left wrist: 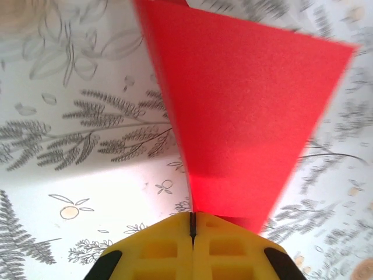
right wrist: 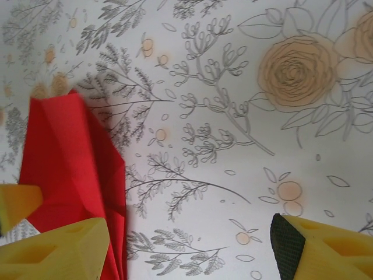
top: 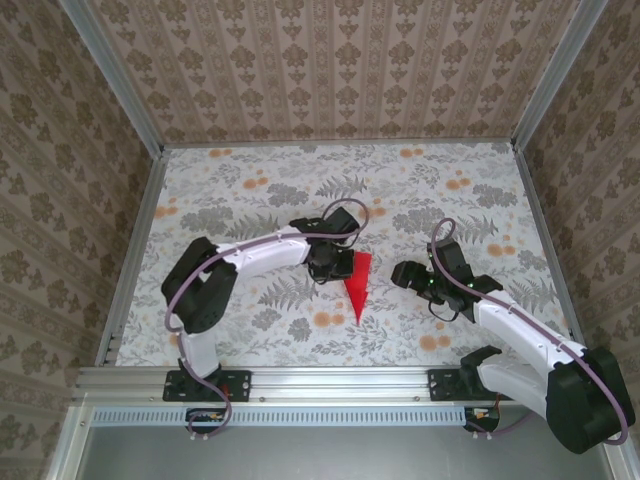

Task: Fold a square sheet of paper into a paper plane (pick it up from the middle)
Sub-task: Turn over a paper plane at the center of the table.

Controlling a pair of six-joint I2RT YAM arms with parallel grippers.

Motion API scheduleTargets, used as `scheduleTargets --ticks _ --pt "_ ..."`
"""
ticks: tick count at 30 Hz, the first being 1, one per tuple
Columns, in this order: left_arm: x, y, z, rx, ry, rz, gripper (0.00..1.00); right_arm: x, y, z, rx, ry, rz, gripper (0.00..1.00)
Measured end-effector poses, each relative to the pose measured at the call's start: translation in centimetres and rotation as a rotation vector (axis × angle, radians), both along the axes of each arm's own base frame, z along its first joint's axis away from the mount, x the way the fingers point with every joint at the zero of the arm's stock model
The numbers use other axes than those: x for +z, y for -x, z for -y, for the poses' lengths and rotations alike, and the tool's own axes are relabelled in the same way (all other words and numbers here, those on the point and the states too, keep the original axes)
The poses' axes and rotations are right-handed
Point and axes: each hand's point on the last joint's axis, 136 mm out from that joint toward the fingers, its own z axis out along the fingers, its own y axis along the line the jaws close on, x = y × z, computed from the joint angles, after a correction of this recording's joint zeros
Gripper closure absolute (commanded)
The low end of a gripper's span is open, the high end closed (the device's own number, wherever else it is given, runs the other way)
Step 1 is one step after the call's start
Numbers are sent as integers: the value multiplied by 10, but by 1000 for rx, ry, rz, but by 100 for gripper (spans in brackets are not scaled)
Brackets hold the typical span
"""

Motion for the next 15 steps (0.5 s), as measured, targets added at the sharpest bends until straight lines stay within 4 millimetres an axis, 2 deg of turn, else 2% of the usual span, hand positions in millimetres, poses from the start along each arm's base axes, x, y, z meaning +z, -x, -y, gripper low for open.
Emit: scheduleTargets --ticks 3,6,10,15 --pt "29 -9 4 -30 121 69 100 8 -3 -9 27 -45 28 26" --pt "47 -17 3 -41 257 112 100 19 -8 -21 66 -106 68 31" --pt "37 -24 -4 -36 350 108 100 31 -10 -38 126 -168 115 37" --pt "20 -19 -8 -47 401 82 100 40 -7 -60 206 -202 153 46"
